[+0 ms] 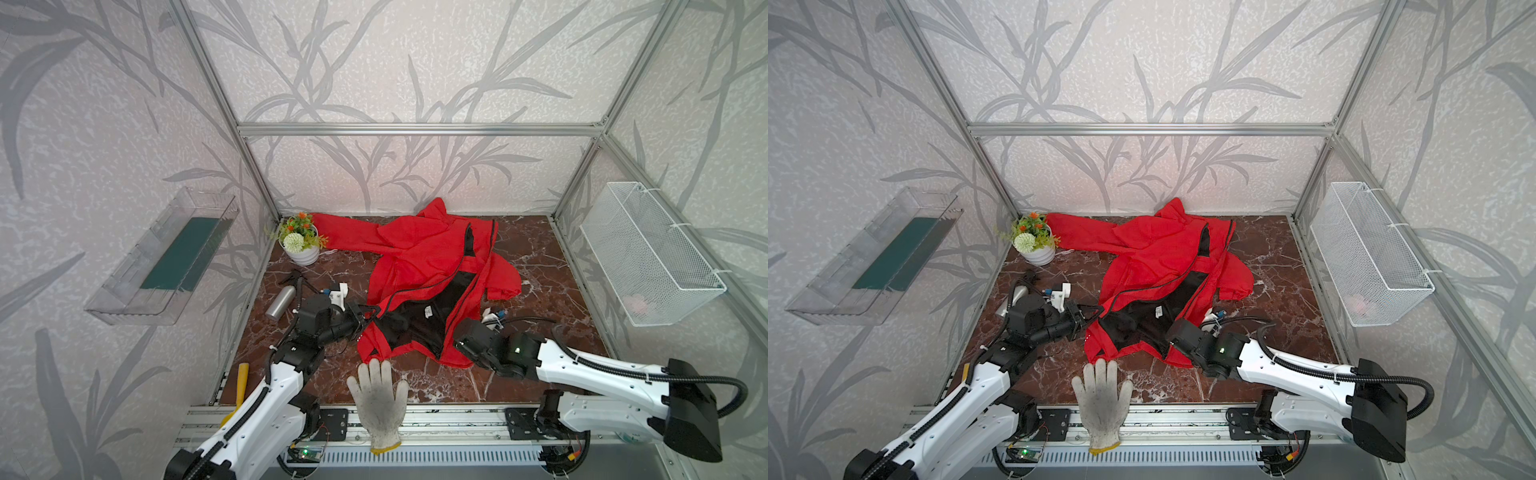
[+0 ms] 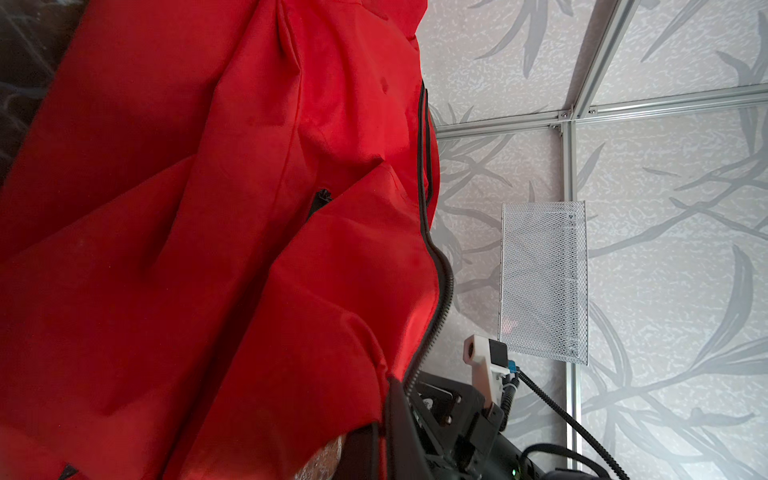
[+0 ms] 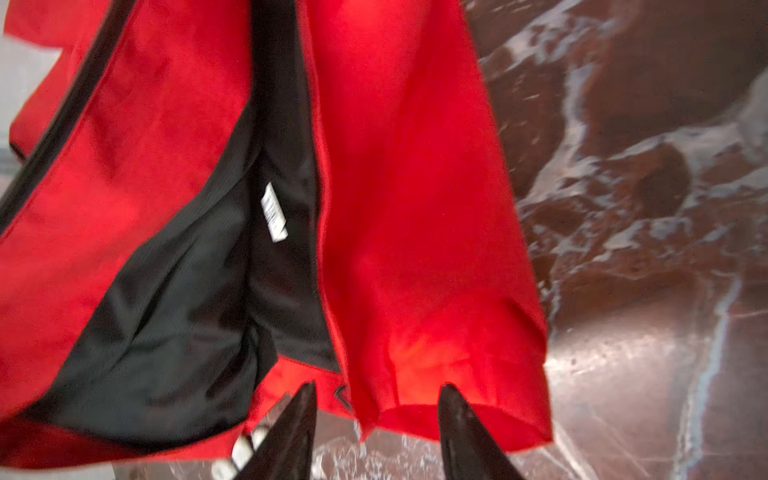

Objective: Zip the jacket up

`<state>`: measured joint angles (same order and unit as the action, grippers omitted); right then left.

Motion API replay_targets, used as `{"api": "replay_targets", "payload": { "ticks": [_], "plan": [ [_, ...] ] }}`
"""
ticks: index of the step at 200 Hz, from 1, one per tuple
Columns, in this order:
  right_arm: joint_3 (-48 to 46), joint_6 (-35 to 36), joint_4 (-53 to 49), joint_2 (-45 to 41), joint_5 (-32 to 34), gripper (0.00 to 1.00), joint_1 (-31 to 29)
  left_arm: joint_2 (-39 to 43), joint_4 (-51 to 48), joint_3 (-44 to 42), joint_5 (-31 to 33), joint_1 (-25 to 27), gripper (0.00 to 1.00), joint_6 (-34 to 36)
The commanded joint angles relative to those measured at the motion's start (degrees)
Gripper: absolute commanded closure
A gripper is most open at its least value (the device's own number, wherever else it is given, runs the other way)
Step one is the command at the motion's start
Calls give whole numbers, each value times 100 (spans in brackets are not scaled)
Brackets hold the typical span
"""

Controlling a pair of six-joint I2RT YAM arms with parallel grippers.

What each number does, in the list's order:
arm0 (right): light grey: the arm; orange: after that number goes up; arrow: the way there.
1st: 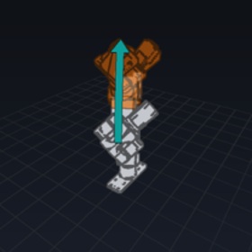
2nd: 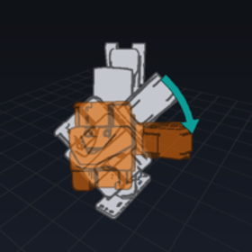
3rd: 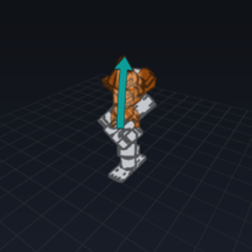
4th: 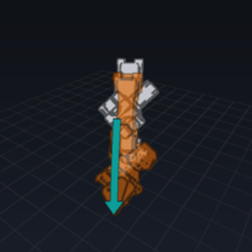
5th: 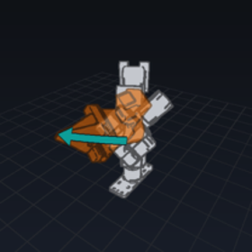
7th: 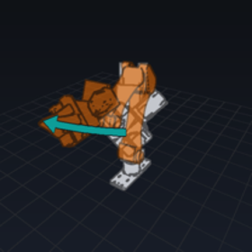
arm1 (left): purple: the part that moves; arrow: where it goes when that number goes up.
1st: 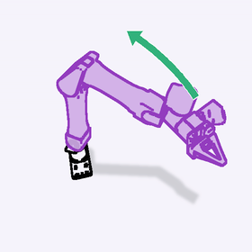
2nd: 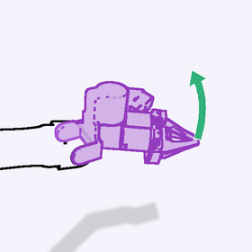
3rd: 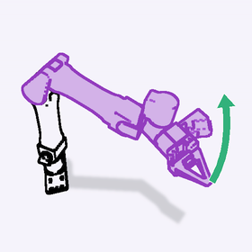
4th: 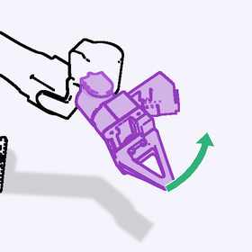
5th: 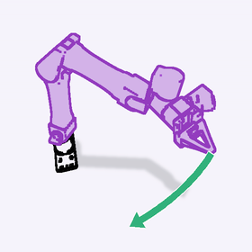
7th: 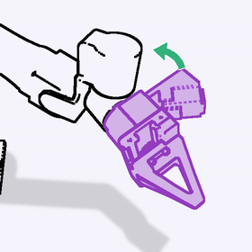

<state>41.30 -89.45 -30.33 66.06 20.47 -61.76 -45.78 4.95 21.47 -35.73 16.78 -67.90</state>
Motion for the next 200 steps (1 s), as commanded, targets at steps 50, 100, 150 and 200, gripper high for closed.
{"api": "replay_targets", "payload": {
  "ticks": [50,100,150,200],
  "plan": [
    [871,513,-481,1477,-353,54,-378,296,-59,-104,-6,23,100,-43],
    [419,332,-175,1193,-106,76,-389,221,19,-97,24,19,100,-63],
    [274,608,332,1231,-172,76,-237,158,32,-57,9,19,100,-46],
    [152,653,493,1179,-229,76,-206,167,24,-73,42,25,100,-50]
  ]
}}
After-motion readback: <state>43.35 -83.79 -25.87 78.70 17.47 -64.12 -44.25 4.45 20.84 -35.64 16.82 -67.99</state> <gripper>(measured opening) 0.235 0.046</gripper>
